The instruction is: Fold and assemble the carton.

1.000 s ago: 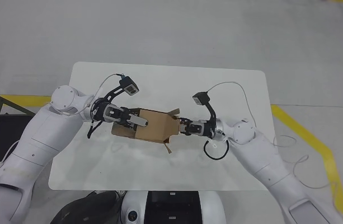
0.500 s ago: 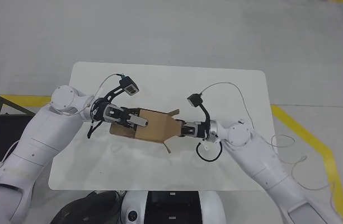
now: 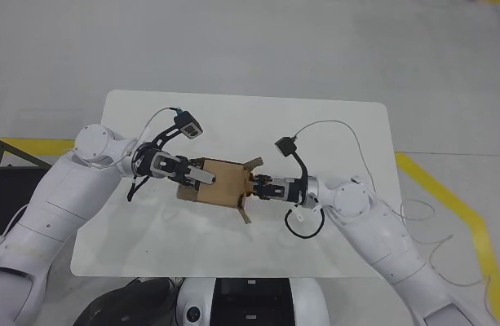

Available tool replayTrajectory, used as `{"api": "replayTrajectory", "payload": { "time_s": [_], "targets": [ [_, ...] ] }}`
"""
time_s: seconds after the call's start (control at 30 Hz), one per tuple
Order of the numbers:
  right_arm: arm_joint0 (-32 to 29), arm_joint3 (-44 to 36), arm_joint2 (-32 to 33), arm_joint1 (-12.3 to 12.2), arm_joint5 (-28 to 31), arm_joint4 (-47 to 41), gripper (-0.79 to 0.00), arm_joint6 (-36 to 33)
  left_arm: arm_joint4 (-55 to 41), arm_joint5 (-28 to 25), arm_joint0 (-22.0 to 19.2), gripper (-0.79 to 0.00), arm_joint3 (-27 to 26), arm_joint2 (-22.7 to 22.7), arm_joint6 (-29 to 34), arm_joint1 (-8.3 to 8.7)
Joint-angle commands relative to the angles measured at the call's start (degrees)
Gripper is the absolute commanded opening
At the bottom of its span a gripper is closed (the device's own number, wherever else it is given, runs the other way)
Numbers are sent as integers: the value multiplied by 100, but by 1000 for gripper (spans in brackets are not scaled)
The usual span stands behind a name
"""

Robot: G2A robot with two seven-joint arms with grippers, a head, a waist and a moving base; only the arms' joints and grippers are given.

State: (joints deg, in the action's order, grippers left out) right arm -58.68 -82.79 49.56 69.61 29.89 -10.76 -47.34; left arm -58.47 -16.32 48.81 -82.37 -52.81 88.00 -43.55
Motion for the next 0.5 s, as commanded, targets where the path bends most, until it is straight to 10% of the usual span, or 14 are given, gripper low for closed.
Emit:
{"api": "replayTrajectory", "payload": {
  "time_s": [0.0,0.23,0.47],
  "targets": [
    [-17,-26,10,-1,-33,-22,-785,-10,4,0,1,-785,0,-1,0,0],
    [-28,-41,15,13,-36,-113,-782,-34,4,0,1,-785,0,-1,0,0],
    [-134,-4,179,-13,113,-281,-529,-30,4,0,1,-785,0,-1,0,0]
  ]
}}
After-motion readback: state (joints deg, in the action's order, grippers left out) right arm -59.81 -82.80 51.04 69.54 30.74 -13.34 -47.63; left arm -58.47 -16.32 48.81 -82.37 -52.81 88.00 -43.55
